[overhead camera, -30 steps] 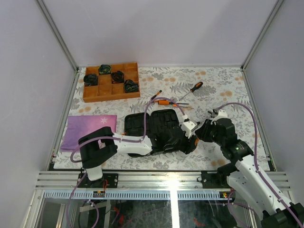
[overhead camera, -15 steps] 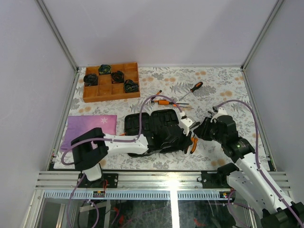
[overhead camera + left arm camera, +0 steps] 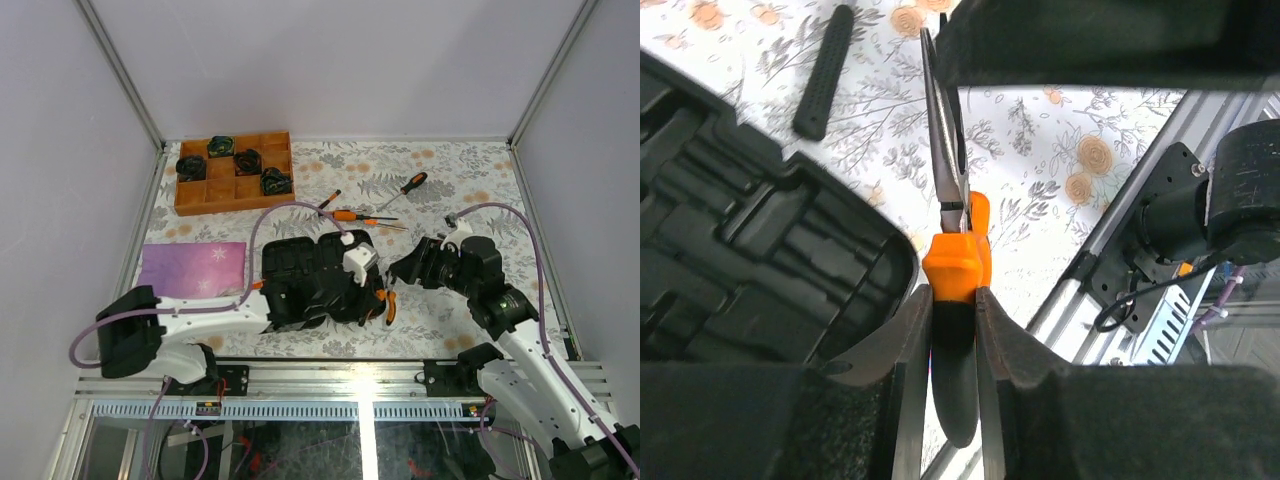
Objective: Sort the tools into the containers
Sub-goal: Pick up the pliers at the center of the board.
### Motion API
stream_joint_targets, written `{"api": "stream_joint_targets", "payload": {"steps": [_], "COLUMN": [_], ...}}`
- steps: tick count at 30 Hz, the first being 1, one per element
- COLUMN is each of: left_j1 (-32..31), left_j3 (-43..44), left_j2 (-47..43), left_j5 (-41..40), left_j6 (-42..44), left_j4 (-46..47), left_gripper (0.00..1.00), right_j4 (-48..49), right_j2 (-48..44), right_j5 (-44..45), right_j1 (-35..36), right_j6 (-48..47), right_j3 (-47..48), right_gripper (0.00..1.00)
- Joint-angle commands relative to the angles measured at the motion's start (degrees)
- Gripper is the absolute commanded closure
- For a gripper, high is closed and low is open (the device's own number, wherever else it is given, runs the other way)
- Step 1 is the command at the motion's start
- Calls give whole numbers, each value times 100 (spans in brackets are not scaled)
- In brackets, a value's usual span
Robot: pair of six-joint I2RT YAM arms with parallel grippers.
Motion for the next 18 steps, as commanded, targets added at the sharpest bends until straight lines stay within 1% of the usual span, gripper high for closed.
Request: {"api": "stream_joint_targets", "payload": {"steps": [1,4,7,11,14,18], "left_j1": [-18,-3,48,388,981,2046], "left_j3": [-424,-672,-848,-952,-923,-824], "left_j2": [-852,-1419,-1967,-2729,-3142,-3452], "left_j5": [-416,-679,-1083,-1354,-1252,-742], "left_j6": [-308,-461,-705,-1214,-1619,-1821], "left_j4": [-101,-426,-938,-1878,-2742,-3794], "left_gripper": [100,100,100,100,100,100], "right_j4": [526,557,555,566,561,548], "right_j2": [-178,-229,-217,-223,-208,-171], "right_j5": [-297,-254,-231,-197,-154,-142], "right_j1": [-3,-9,-8,-7,-6,-10], "right_j6": [93,121,132,203,256,293], "right_j3": [260,184,77,-75,-168,-261], "right_gripper": [32,30,30,30,30,30]}}
